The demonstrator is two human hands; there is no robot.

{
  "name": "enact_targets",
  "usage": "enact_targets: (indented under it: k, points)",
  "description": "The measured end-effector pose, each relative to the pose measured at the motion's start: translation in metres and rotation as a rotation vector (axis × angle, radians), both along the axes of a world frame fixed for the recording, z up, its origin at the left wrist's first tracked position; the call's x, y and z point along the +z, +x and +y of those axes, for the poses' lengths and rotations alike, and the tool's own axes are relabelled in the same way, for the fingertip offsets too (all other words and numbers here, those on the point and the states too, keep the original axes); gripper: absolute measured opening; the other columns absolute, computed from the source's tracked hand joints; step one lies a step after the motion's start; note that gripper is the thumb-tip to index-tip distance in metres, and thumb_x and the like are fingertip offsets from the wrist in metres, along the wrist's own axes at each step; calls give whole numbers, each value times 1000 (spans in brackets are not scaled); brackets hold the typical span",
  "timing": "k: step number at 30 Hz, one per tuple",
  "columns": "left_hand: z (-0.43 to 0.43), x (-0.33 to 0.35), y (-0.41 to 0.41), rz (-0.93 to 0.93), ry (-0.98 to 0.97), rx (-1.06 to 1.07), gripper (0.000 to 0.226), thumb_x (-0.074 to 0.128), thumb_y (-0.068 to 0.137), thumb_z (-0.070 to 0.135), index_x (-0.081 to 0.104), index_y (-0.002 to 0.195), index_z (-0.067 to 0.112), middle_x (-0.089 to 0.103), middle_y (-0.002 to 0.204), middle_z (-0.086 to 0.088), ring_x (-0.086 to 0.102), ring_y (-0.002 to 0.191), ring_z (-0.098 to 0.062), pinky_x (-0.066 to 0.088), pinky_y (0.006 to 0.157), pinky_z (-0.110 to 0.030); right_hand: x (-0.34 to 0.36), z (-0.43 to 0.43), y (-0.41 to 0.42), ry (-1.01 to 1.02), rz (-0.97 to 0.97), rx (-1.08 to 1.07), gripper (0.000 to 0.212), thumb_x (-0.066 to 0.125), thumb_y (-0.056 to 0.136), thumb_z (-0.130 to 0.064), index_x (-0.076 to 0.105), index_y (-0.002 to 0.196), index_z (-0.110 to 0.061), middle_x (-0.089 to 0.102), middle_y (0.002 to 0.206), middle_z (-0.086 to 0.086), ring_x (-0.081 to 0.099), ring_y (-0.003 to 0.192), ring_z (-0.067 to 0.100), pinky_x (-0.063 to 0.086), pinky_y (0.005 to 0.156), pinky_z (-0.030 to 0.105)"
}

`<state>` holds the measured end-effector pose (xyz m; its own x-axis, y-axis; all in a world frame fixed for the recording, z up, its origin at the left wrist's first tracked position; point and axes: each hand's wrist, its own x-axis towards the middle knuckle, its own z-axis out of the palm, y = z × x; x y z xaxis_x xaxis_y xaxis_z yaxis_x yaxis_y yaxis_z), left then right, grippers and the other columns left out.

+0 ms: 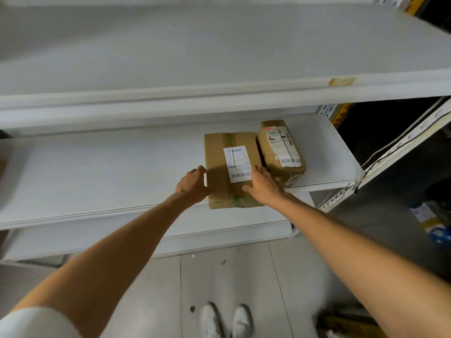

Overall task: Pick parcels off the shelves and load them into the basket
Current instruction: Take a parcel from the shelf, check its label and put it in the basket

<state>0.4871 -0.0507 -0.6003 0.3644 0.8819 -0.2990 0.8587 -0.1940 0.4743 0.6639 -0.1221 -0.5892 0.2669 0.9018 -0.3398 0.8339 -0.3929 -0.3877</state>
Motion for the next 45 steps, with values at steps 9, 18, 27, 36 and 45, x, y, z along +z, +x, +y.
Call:
enact_targets:
  k: [9, 18, 27, 36, 45]
  points:
    - [-1, -27, 10, -319, -206, 315, 81, 75, 79, 11, 28, 145, 11, 53, 135, -11, 53, 118, -31, 50, 96, -43, -30, 6, -13, 86, 44, -202, 87, 70, 87, -22, 14, 151, -3, 15, 155, 25, 17, 143, 41, 26, 114, 47]
    - [7, -16, -43, -321, -307, 400, 92, 80, 73, 5, 30, 148, 22, 56, 123, -11, 57, 111, -32, 54, 90, -44, -35, 32, -43, -11, 229, -247, 125, 85, 70, -26, -6, 153, -7, 24, 154, 18, 18, 142, 38, 23, 113, 47]
    - [10, -24, -38, -410, -331, 451, 78, 71, 83, 9, 28, 147, 24, 51, 130, -14, 53, 116, -36, 54, 87, -53, -32, 46, -36, -78, 352, -286, 132, 87, 67, -16, -13, 153, -9, 30, 153, 16, 33, 139, 32, 33, 110, 40]
    - [20, -26, -32, -415, -388, 541, 82, 64, 85, -4, 24, 150, 26, 49, 131, -13, 50, 118, -36, 50, 87, -55, -42, 27, -19, 62, 455, -241, 96, 70, 87, -22, 3, 155, -15, 42, 148, 9, 41, 135, 26, 37, 106, 34]
    - [29, -27, -38, -469, -479, 508, 92, 62, 82, -13, 21, 150, 32, 47, 135, -15, 49, 120, -37, 51, 86, -57, -23, 42, -28, -37, 354, -272, 109, 75, 81, -9, -4, 155, -13, 42, 147, 11, 43, 133, 25, 40, 103, 32]
